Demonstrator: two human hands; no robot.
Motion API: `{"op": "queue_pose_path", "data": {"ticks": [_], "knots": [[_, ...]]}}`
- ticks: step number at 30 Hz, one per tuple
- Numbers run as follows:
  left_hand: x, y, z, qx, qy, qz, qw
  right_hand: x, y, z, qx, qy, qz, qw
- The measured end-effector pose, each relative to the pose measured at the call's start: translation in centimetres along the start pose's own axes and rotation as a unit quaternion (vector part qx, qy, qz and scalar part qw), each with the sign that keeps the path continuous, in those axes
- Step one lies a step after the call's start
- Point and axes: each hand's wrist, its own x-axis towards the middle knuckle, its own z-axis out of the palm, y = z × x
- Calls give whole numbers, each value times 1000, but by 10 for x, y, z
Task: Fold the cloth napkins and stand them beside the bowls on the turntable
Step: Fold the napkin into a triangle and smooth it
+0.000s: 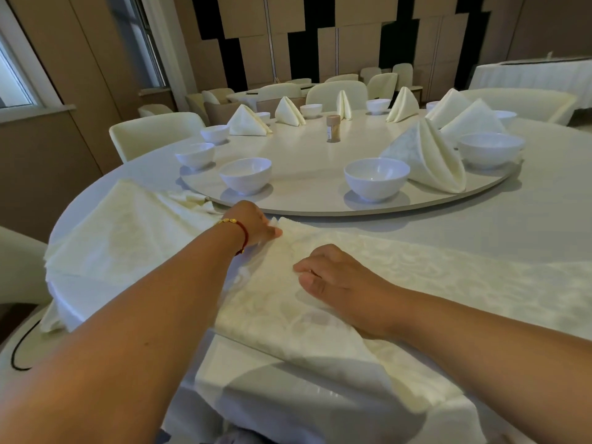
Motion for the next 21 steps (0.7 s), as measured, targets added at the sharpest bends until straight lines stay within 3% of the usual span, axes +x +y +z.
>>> {"op": "queue_pose_path", "data": {"ticks": [14, 18, 21], "knots": [[14, 1, 9, 9, -5, -4, 1000, 2, 2, 0, 13, 4, -12, 1000], [9, -11, 25, -81, 81, 2, 993, 1, 2, 1, 19, 9, -8, 1000], [7, -17, 34, -85, 126, 11, 988, 2, -1, -3, -7, 8, -2, 1000]]}}
